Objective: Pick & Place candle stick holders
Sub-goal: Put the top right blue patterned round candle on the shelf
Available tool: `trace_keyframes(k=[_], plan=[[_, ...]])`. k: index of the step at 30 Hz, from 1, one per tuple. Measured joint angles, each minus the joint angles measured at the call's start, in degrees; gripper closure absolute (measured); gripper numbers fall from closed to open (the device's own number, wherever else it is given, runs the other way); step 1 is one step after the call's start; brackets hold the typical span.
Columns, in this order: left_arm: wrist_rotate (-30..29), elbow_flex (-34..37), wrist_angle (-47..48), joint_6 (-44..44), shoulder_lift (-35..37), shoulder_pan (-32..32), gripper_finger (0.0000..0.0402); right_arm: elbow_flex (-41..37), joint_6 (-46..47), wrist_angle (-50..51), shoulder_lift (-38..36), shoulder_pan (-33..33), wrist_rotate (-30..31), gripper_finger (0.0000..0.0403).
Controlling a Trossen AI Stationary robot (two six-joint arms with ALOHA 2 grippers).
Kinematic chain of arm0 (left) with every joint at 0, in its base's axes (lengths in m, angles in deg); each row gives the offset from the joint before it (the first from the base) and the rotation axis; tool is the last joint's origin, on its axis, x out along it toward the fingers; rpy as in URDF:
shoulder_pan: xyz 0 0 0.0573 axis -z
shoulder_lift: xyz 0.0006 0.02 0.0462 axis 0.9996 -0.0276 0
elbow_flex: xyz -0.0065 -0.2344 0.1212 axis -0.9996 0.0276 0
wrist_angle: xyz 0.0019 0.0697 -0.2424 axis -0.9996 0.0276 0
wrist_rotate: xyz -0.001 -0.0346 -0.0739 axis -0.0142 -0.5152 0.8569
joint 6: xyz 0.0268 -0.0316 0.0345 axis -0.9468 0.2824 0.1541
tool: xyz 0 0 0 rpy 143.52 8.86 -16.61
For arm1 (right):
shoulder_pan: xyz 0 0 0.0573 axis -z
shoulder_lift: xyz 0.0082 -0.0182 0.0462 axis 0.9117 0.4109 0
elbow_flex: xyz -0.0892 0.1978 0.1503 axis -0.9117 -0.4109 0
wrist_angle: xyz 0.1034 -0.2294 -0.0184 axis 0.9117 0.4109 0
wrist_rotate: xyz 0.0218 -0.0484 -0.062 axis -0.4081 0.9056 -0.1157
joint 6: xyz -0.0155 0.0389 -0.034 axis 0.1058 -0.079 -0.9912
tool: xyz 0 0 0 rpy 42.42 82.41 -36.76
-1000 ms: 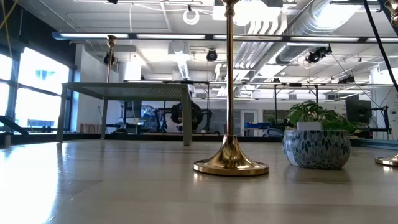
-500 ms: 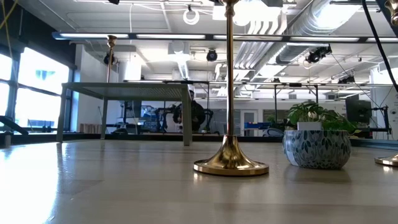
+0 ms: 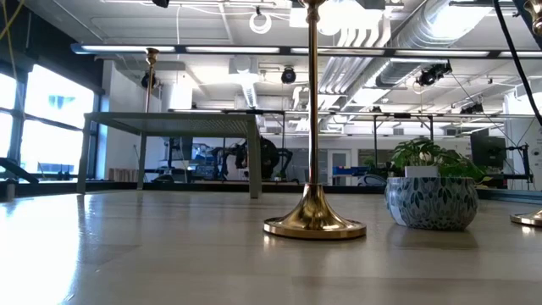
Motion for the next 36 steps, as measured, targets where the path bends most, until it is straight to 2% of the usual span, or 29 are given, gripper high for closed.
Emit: trace_keyframes(k=[10, 36], plan=[[-0.03, -0.09, -0.23, -1.05, 0.00, 0.00, 0.0211, 0.02, -0.03, -0.03, 0.00, 0.00, 0.09, 0.0116], [-1.36, -1.51, 4.85, 6.77, 0.02, 0.00, 0.0211, 0.00, -0.63, 0.69, 0.22, 0.13, 0.17, 0.0116]])
